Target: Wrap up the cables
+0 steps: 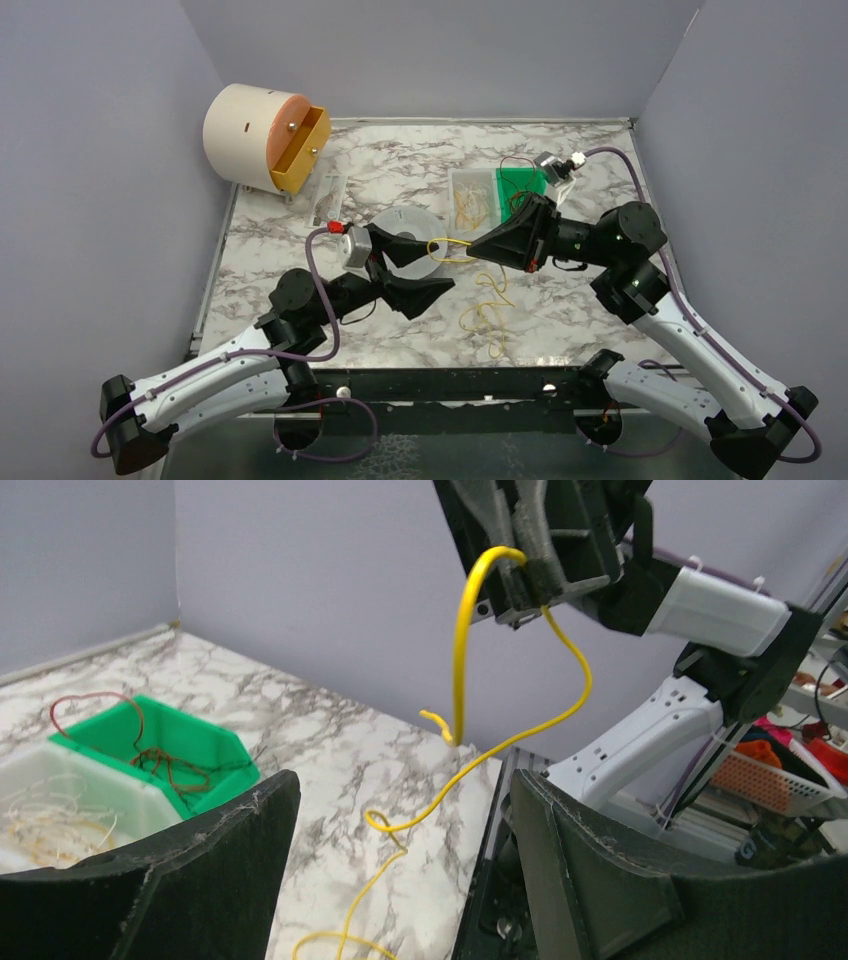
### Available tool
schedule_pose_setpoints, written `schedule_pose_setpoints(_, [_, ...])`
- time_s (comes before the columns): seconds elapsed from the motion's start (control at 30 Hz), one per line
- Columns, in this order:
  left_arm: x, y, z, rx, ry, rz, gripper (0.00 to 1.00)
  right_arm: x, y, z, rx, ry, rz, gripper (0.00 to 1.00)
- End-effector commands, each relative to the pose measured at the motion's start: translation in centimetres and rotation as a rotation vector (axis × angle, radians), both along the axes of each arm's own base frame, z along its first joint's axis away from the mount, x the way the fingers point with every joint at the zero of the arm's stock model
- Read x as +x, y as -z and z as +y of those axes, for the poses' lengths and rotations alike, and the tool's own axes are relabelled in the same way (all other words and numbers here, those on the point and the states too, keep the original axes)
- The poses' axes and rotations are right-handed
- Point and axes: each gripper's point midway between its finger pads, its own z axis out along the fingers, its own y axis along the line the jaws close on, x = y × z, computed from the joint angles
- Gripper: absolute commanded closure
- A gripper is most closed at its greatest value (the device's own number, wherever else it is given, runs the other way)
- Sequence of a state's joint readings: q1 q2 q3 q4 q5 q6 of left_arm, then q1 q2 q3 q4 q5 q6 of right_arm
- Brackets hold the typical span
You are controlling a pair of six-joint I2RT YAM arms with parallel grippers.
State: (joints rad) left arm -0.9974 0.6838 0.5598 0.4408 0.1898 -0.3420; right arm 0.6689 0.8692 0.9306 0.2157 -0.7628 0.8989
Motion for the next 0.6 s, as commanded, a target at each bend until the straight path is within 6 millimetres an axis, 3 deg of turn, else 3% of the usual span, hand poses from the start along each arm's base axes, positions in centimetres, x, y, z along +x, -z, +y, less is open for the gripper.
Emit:
schedule_pose_setpoints(0.0, [-1.6, -4.0, 0.3, -0.164, 0.069, -0.075, 0.21, 0.4, -2.6, -0.3, 0.109, 0.044, 0.024, 0.99])
schedule_pose_setpoints(0.57, [-1.6, -6.0, -1.4, -0.276, 0.14, -0.095, 0.23, -0.8, -2.9, 0.2, 0.174, -0.045, 0.076, 0.99])
